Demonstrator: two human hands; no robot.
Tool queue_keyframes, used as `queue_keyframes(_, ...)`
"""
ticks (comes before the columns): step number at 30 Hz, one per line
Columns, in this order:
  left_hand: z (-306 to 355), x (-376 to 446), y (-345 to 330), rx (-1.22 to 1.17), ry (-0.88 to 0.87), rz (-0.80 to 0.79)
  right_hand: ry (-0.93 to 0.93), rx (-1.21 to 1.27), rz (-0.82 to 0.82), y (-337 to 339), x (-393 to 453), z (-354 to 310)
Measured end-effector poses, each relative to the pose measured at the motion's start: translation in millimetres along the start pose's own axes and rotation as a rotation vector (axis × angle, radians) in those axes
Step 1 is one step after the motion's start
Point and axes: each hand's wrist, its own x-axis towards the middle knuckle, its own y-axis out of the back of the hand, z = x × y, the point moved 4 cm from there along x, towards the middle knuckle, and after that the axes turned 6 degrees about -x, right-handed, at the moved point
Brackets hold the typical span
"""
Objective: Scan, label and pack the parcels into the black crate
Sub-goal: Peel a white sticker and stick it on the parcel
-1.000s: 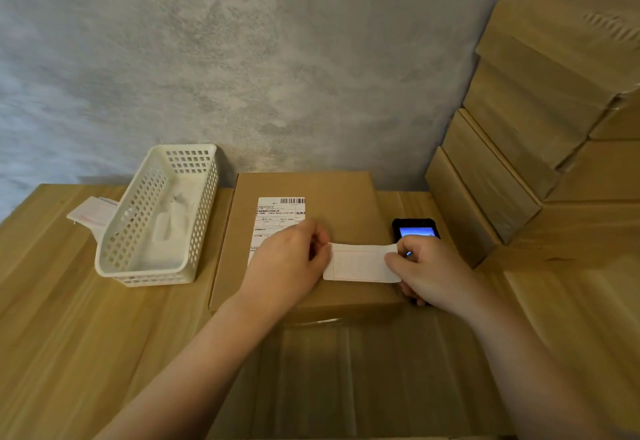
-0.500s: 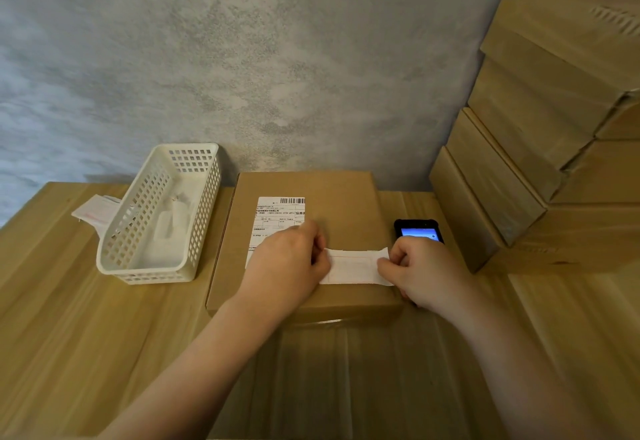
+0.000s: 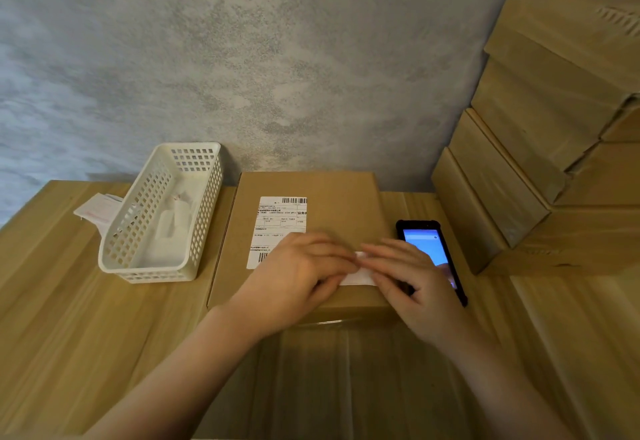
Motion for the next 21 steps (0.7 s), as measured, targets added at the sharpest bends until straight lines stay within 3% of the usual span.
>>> queue_keyframes(5, -3.0, -17.5, -6.0, 0.137, -0.026, -0.192, 0.213, -0.271, -0.131, -1.1, -8.4, 7.6)
queue_keyframes(9, -7.1, -25.0, -7.5, 0.182, -0.038, -0.270, 0.361, -0.400, -0.050, 4.5, -14.6, 7.5)
queue_keyframes(16, -11.1, -27.8, -6.1, 0.161, -0.068, -0.250, 0.390, -0.278, -0.019, 6.4, -20.1, 15.5)
queue_keyframes(21, -7.1, -28.4, -2.1, 0.148, -0.024, -0.202, 0.367, -0.205, 0.162, 4.3, -30.1, 11.5)
